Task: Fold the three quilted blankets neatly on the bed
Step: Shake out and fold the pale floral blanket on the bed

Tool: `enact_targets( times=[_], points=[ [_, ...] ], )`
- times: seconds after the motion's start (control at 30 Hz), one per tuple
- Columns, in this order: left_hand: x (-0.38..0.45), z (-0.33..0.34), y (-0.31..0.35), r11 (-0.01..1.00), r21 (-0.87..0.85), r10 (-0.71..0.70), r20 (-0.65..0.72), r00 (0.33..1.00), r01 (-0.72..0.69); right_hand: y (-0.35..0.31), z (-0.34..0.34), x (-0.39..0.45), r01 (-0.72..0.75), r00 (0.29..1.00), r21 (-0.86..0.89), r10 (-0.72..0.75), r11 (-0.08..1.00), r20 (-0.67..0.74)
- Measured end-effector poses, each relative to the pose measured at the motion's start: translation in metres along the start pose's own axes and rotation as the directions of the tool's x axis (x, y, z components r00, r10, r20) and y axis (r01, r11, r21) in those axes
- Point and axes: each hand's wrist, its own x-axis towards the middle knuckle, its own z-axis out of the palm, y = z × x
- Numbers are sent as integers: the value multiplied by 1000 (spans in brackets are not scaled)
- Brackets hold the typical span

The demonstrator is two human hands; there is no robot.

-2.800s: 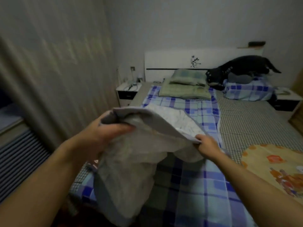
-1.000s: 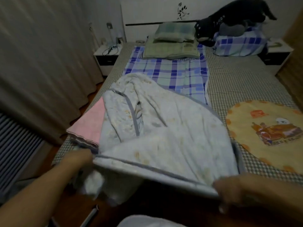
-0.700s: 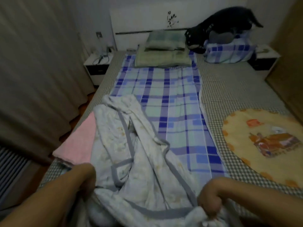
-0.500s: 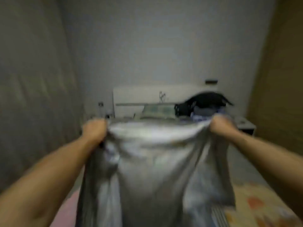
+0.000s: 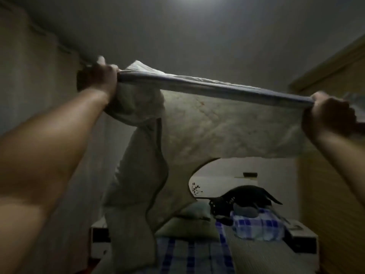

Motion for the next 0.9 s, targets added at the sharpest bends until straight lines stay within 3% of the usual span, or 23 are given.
enact_targets(
  times=[0.07, 0.1, 0.2, 0.3, 0.4, 0.5, 0.57, 0.67, 0.77, 0.8, 0.87, 0.9],
  points=[
    [-48, -2, -12, 1000, 17, 23, 88, 996, -25, 29, -7, -43, 85, 991, 30, -88, 996, 97],
    [-80, 1, -25, 999, 40, 27, 151, 988, -33, 46, -7, -69, 125, 968, 29, -129, 992, 215],
    [-177, 6, -71, 985, 162, -17, 391, 920, -51, 84, -19, -141, 290, 810, -56, -214, 955, 546],
    [-265, 1, -111, 973, 218, -56, 532, 845, -73, 117, -30, -201, 225, 778, -108, -112, 968, 618],
    [-364, -2, -148, 975, 208, -70, 623, 779, -78, 131, -43, -256, 263, 698, -50, -155, 963, 700],
    [-457, -10, -183, 985, 174, -132, 696, 706, 12, 141, -63, -312, 367, 497, 6, -201, 930, 844],
    [-511, -17, -203, 983, 169, -77, 740, 669, -75, 156, -76, -353, 484, 369, 14, -219, 875, 903],
    [-574, -32, -231, 953, 191, -60, 880, 471, -234, 190, -85, -414, 659, 170, 27, -184, 752, 968],
    [-632, -45, -250, 944, 158, -46, 933, 356, -290, 216, -97, -471, 679, -93, 72, -11, 730, 996],
    [-649, -52, -249, 959, 141, -52, 941, 334, -246, 223, -99, -487, 668, -100, 54, 17, 742, 995],
    [-681, -64, -249, 967, 145, -78, 951, 299, -209, 234, -104, -514, 641, -40, 1, 32, 768, 999],
    [-694, -69, -253, 973, 146, -87, 950, 300, -181, 239, -110, -527, 650, -66, 1, 55, 760, 996]
  ],
)
